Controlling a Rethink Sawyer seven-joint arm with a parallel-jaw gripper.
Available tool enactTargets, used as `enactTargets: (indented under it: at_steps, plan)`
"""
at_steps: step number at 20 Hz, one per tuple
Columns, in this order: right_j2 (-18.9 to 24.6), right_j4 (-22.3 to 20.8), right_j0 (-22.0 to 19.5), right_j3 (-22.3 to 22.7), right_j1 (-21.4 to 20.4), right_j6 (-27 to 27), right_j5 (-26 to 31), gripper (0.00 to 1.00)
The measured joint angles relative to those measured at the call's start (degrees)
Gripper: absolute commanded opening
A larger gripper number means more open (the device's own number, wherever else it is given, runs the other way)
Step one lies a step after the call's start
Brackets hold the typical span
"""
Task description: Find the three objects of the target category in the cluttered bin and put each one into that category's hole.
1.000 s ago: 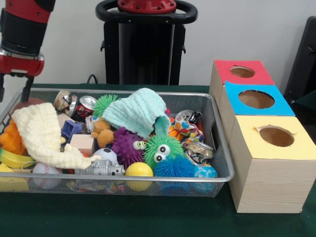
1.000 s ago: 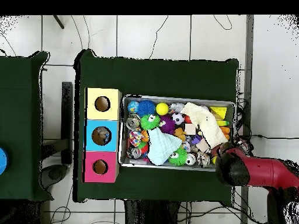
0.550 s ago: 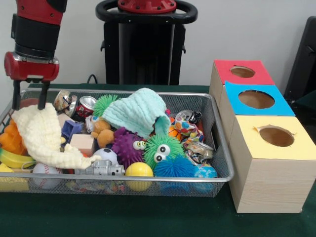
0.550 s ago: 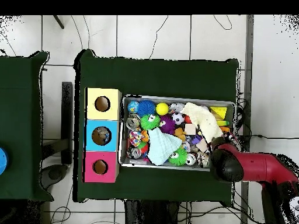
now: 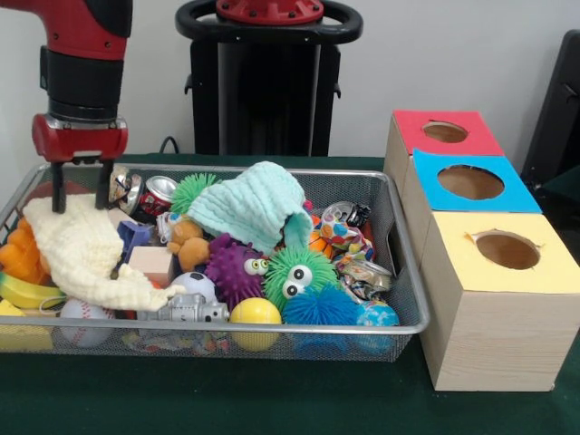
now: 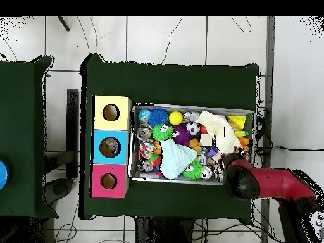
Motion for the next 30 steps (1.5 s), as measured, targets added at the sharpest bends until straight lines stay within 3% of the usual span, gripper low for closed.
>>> enactTargets:
  at_steps: [11,12,19,30]
  plan:
    - [-0.5,-3.2,4.7,0.0,0.2,0.0,-2.2,1.0]
    - [-0.5,-3.4,4.9,0.0,0.2,0.0,-2.7,0.0]
    - [-1.7,-4.4,6.8,-0.1,0.2,0.0,-5.8,0.0]
    - [-5.8,-4.4,11.4,-1.5,0.4,0.0,-6.2,0.0]
